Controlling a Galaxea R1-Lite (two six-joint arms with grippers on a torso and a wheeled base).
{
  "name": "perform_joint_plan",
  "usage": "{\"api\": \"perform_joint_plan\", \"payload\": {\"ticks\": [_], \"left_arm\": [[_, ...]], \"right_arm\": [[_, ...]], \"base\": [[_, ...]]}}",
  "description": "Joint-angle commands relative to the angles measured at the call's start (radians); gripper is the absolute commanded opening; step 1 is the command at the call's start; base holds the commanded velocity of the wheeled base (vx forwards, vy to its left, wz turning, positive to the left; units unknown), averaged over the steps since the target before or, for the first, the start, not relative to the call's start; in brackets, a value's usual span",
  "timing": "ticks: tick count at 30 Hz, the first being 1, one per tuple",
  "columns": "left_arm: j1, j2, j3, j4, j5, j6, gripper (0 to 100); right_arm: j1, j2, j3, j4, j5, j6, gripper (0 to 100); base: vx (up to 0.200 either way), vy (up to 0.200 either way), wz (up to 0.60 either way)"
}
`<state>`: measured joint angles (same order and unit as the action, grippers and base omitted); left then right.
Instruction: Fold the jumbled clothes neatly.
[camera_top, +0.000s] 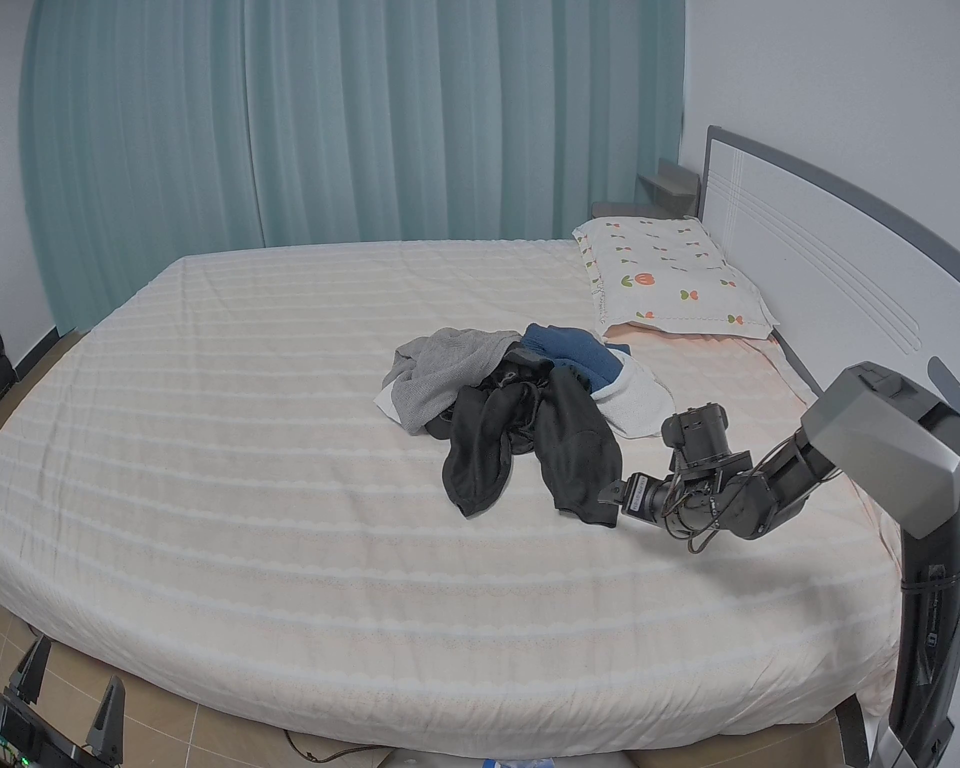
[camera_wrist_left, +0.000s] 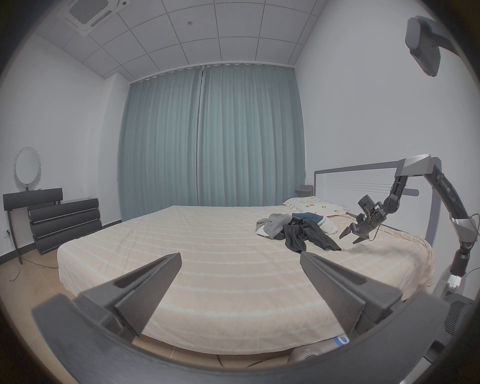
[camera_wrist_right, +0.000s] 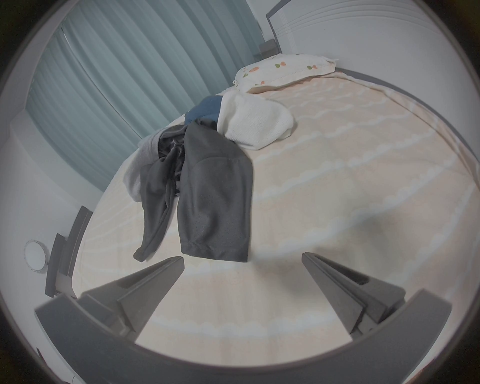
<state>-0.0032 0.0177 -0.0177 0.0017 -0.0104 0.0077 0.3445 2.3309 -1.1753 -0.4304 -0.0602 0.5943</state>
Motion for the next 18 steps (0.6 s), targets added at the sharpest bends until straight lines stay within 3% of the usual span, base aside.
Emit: {"api": "perform_joint_plan", "payload": {"ticks": [1,12,18], "left_arm": [[0.000,-0.018,0.018,0.000,0.000,0.000,100],[0.000,-0.018,0.018,0.000,0.000,0.000,100],[0.000,-0.018,0.018,0.000,0.000,0.000,100]], "right_arm": [[0.041,0.119,-0.084,0.001,-0.020,0.009,100],[0.057,0.222,-0.294,0.021,-0.035,0.006,100],[0.093,0.305,-0.374,0.025,-0.086,-0.002,100]], "base": [[0.000,0.000,0.00],[0.000,0.000,0.00],[0.000,0.000,0.00]]}}
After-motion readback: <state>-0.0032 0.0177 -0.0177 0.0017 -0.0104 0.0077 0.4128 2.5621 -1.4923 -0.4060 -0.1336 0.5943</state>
